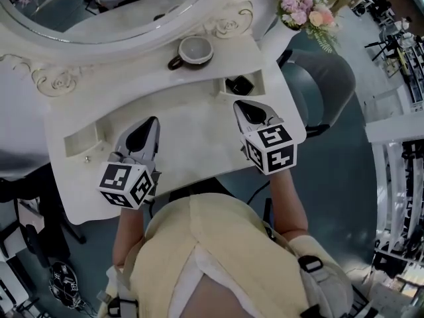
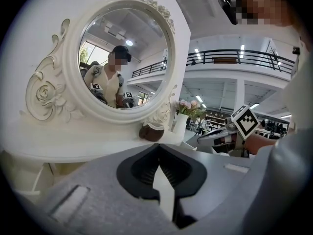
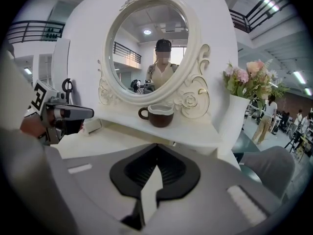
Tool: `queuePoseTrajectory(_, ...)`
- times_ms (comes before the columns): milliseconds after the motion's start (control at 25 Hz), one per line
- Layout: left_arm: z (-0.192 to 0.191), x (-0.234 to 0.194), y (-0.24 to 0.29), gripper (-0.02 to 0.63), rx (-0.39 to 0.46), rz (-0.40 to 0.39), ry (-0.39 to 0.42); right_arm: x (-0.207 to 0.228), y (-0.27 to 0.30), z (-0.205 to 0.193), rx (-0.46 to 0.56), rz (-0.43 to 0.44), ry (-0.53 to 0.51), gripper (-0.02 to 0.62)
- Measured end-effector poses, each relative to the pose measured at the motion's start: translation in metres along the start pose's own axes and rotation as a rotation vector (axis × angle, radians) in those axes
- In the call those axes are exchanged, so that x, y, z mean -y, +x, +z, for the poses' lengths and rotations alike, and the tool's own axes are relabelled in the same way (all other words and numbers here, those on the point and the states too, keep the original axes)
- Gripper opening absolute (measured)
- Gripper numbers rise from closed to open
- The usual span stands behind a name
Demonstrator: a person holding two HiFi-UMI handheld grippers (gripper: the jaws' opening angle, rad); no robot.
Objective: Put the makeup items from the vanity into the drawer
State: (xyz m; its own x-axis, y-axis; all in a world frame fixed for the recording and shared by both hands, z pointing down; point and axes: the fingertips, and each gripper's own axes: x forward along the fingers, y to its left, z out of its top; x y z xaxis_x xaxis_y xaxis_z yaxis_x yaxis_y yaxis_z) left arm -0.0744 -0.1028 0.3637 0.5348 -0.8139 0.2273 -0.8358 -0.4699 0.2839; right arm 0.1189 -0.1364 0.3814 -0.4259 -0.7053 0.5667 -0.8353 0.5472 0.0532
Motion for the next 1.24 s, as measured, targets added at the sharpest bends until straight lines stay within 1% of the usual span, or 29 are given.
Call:
queuePoseTrajectory(320,0.001,0.005,0.007,-0.002,-0.005,-0.016,0.017,-0.006,0.000,-0.008,0.011,0.017,0.024,0.003)
queuePoseTrajectory(760,0.006,0.000,0.008,-0.002,0.000,-0.011,0.023,-0.013,0.008,-0.009,0.019,0.045,0.065,0.003)
queuePoseTrajectory(840,0.005,0.000,0.009,-0.002,-0.003,-0.013,0.021,-0.016,0.010,-0.010,0.021,0.068,0.094,0.003)
queuePoseTrajectory(960,0.005,0.002,0.009,-0.002,-0.006,-0.019,0.021,-0.023,0.013,-0.010,0.033,0.129,0.181,0.003)
queuePoseTrajectory(1000,0.004,0.002,0.009,-0.002,-0.008,-0.018,0.022,-0.025,0.015,-0.011,0.034,0.137,0.195,0.003)
queuePoseTrajectory(1240,0.004,-0.001,0.009,-0.002,-0.011,-0.007,0.026,-0.027,0.020,-0.012,0.023,0.140,0.183,0.003)
